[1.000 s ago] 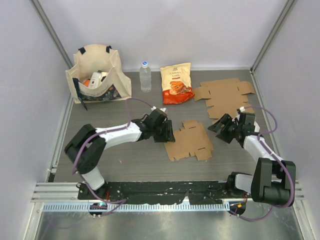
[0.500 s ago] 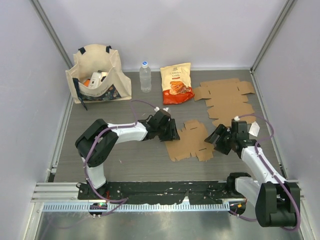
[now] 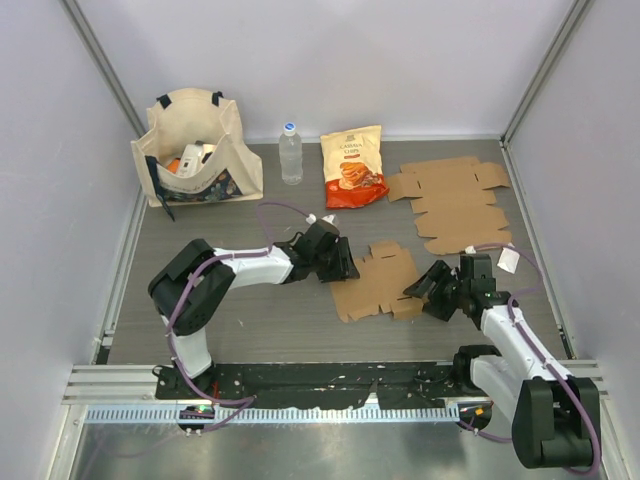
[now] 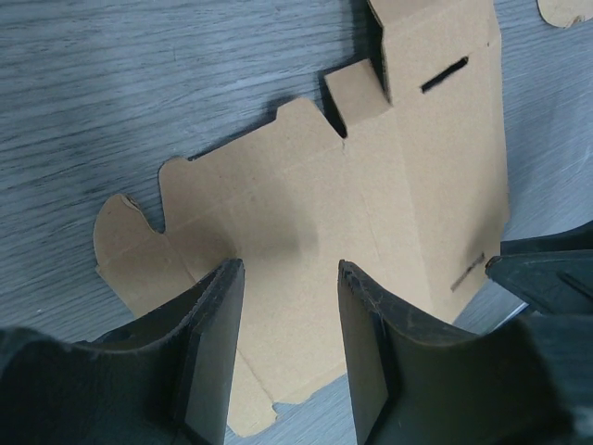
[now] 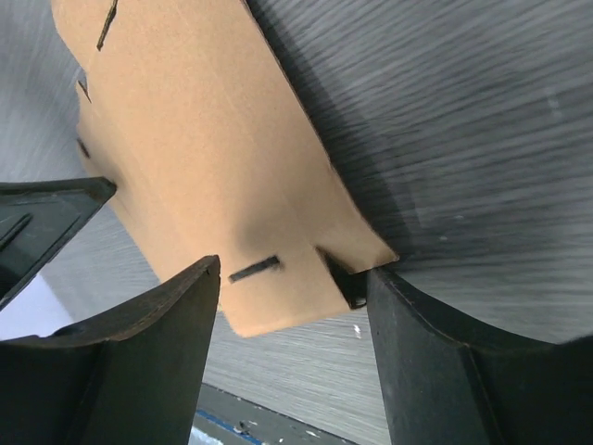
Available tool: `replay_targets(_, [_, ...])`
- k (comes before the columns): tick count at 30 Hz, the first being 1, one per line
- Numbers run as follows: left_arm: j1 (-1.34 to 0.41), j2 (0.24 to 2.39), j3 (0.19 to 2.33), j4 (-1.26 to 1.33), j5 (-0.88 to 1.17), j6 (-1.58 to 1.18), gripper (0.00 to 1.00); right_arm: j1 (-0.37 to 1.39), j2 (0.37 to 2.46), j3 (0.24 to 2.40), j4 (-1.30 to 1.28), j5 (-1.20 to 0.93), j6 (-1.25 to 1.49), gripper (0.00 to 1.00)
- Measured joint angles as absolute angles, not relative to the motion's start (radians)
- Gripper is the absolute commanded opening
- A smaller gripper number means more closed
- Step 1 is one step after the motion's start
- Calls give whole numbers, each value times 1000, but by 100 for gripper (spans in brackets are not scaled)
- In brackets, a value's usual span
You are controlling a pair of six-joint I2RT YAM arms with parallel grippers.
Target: Fold the paper box
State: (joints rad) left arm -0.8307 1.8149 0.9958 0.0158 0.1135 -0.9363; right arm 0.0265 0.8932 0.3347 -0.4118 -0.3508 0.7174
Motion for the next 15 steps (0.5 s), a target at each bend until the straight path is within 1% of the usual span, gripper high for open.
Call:
replay_targets(4, [-830,1806,991,20,113,-936,49,27,885,282,-313,-436,757,61])
replay_targets(9, [-830,1799,983,26,109,-936,49,27,781,211,-261,-500,815,61])
replay_targets(12, [-830,1796,983,28,107,-935,49,27,685,192,-227,-520,839,61])
replay_targets(15, [-830,1795,983,35,105,-935,49,26,599,162,-162,-530,861,58])
